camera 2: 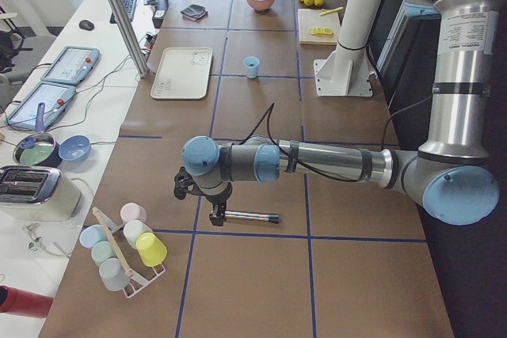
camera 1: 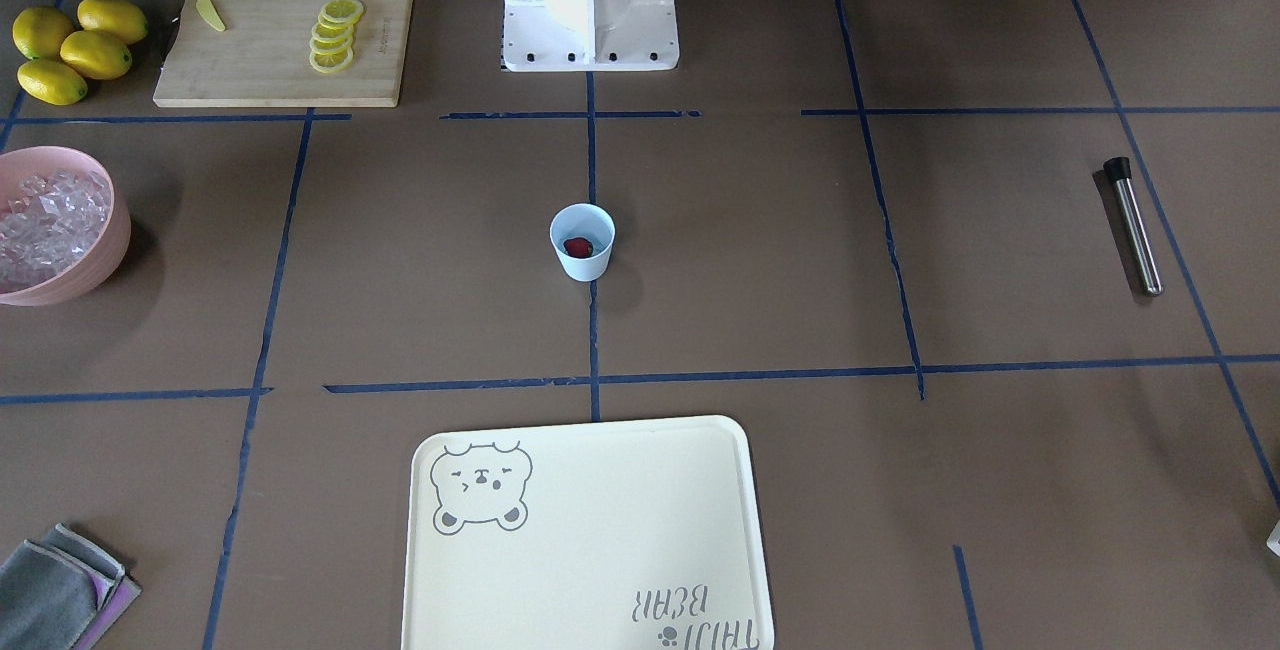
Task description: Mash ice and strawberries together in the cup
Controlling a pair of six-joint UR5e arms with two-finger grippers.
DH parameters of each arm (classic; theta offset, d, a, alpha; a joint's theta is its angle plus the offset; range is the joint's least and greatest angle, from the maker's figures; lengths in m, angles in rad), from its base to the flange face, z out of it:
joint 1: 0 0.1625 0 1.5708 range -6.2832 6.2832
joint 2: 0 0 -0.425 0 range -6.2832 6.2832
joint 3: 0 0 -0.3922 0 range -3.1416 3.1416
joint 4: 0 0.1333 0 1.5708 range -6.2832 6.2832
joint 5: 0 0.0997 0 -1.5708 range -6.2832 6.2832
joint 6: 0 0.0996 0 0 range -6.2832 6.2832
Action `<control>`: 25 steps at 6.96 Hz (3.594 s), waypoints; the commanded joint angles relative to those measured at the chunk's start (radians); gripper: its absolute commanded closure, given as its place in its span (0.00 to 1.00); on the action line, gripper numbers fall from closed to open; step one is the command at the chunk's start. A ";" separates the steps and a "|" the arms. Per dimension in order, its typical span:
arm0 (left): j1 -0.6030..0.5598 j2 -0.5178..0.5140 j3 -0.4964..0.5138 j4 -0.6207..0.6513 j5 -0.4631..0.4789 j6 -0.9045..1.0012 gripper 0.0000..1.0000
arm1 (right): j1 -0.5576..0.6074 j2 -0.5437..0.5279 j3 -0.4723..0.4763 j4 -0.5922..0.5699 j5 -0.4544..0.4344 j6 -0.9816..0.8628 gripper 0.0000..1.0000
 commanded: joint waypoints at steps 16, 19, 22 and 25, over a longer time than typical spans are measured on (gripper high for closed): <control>-0.008 0.124 -0.096 0.011 0.135 -0.003 0.00 | 0.006 -0.016 -0.053 0.006 0.003 -0.147 0.00; -0.008 0.096 -0.087 0.017 0.135 -0.004 0.00 | 0.006 -0.016 -0.045 0.006 0.004 -0.142 0.00; -0.006 0.094 -0.100 0.008 0.135 0.003 0.00 | 0.006 -0.008 -0.047 0.006 0.004 -0.124 0.00; -0.005 0.094 -0.107 0.008 0.135 0.004 0.00 | 0.005 -0.006 -0.045 0.006 0.007 -0.121 0.00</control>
